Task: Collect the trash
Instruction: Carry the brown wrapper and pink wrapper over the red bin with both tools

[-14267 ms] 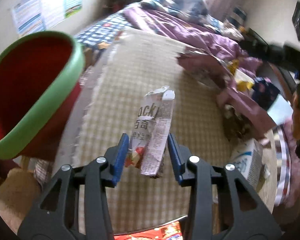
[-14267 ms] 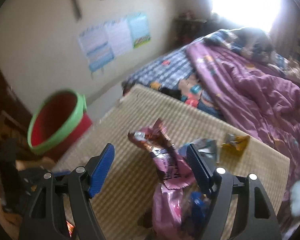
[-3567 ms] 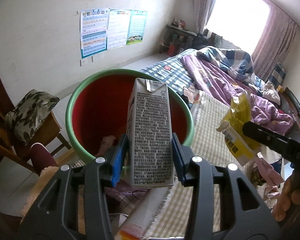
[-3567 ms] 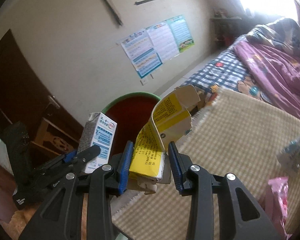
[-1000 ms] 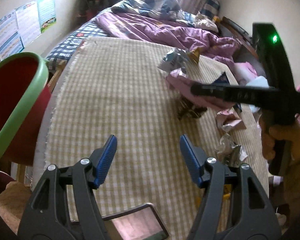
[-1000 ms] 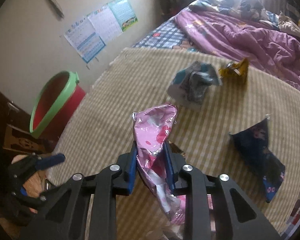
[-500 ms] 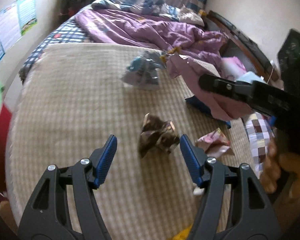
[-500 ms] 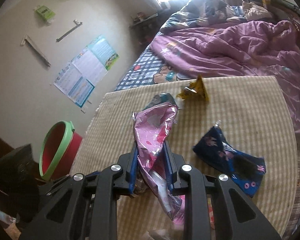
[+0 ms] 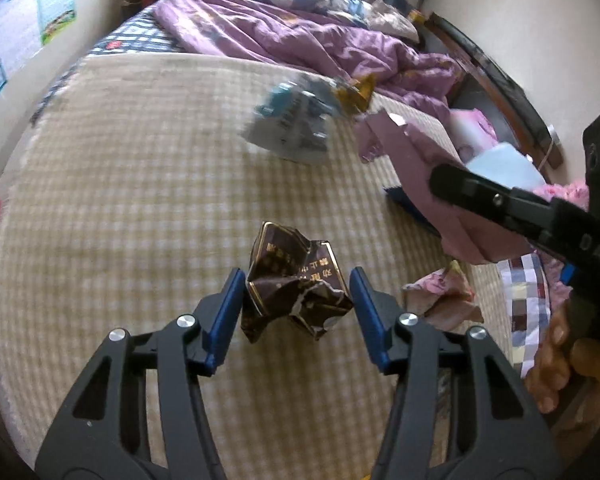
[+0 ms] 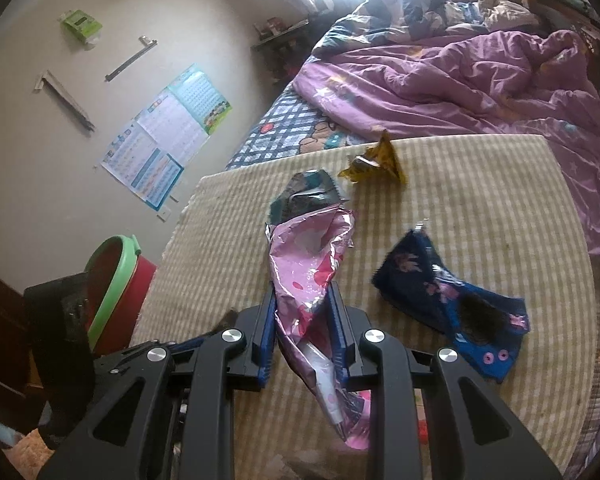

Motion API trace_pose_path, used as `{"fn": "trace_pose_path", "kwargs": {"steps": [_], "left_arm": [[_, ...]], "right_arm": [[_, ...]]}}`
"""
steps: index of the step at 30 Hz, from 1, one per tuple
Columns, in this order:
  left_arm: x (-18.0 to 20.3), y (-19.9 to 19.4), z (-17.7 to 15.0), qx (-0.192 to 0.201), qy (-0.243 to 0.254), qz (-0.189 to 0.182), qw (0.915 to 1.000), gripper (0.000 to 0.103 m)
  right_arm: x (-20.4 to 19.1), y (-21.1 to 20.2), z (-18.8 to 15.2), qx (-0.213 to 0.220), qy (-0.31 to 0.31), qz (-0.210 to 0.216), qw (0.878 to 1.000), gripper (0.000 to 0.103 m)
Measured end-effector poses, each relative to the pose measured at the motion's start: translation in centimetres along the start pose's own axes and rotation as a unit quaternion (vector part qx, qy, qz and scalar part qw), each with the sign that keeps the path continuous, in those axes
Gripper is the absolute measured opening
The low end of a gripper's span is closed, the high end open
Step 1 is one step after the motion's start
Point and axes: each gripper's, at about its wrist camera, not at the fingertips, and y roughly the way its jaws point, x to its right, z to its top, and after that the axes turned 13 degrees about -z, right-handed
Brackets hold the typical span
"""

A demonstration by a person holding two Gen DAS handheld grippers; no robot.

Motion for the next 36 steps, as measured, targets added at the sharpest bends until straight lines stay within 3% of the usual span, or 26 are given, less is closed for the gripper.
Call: {"fn": "trace_pose_path", "kwargs": {"steps": [7,11,15,17,24,36], "left_arm": [[-2.9,-4.1,-1.4,0.048,-0.043,0.063,0.9959,0.052],[-4.0,-5.2,-2.2,0.055,-0.055,0.087,0.9932,0.052],[-5.0,-5.3,-2.5,0.050,-0.072,0.085,0.9926,0.052],[-5.2,-5.2,-2.5,0.048,-0.076,0.082,0.9925,0.052],[-5.2,-6.3,-2.7,0.060,-0.077,0.081,0.9920,0.052],[-5.8,-5.4,-3.3,0.034,-0.085,0.079,0.9927,0.052]], "right_arm": [[-2.9,2.1,-0.5,-0.027,-0.035,0.010,0.999,0.025],[-4.2,3.6,-1.2,-0.047,-0.053,0.003,0.997,0.025],[-4.8,4.5,-1.9,-0.063,-0.064,0.001,0.996,0.031],[-5.0,4.6,-2.3,-0.067,-0.075,-0.008,0.995,0.052],[-4.5,4.1,-2.8,-0.065,-0.088,-0.022,0.994,0.053],[-4.7,4.7,-3.9,-0.085,-0.106,-0.020,0.991,0.053]]}}
